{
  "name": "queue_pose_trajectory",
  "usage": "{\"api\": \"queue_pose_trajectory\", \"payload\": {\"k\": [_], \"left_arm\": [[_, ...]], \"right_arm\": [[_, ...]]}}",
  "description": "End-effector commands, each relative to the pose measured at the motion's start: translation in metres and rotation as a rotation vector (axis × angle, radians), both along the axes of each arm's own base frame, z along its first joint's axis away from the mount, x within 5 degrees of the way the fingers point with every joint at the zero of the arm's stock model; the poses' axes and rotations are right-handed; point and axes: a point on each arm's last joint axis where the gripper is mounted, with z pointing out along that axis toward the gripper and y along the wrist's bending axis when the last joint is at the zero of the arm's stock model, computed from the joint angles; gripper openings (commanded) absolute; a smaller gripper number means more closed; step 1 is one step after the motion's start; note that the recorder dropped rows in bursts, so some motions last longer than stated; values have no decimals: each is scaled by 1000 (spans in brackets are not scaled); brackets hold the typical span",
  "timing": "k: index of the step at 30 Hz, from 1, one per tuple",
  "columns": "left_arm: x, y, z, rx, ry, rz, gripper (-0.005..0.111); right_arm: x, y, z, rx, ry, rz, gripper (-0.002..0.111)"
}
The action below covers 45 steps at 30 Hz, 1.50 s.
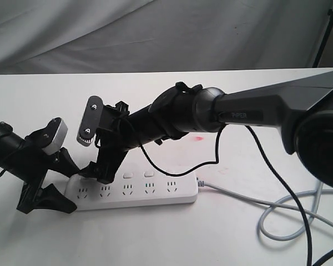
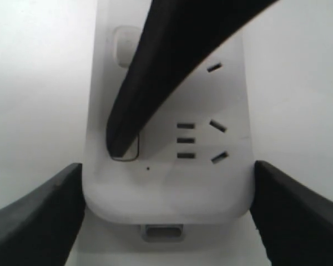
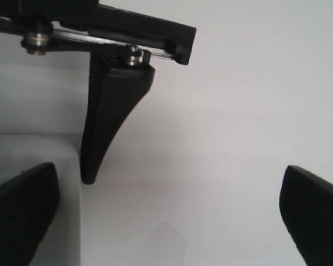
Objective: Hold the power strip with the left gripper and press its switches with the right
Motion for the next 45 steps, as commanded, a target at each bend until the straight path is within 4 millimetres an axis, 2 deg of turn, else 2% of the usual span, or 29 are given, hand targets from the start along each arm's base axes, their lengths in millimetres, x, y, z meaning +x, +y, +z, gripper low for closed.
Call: {"api": "queue_pose_trajectory", "payload": {"k": [1,6,22,33,36,38,42,45], "left_arm": [[0,0,-2,15,-1,-7,3],[0,0,-2,15,-1,-7,3],[0,0,-2,15,-1,-7,3],[0,0,-2,15,-1,-7,3],[0,0,-2,15,-1,-7,3],[0,0,-2,15,-1,-7,3],[0,0,-2,15,-1,-7,3],[0,0,-2,15,-1,-7,3]], "right_arm": [[-5,4,-18,-75,-1,63,105],[-8,10,-21,-108,-21,64,105],[-4,4,-24,-206,-69,46,105],[-10,3,-28,-252,-15,109,105],[-13,3,-43,-281,3,136,105],[-12,2,-45,-288,0,136,105],[-11,3,-40,-269,-2,111,105],[-10,5,-17,-197,-9,65,105]]}}
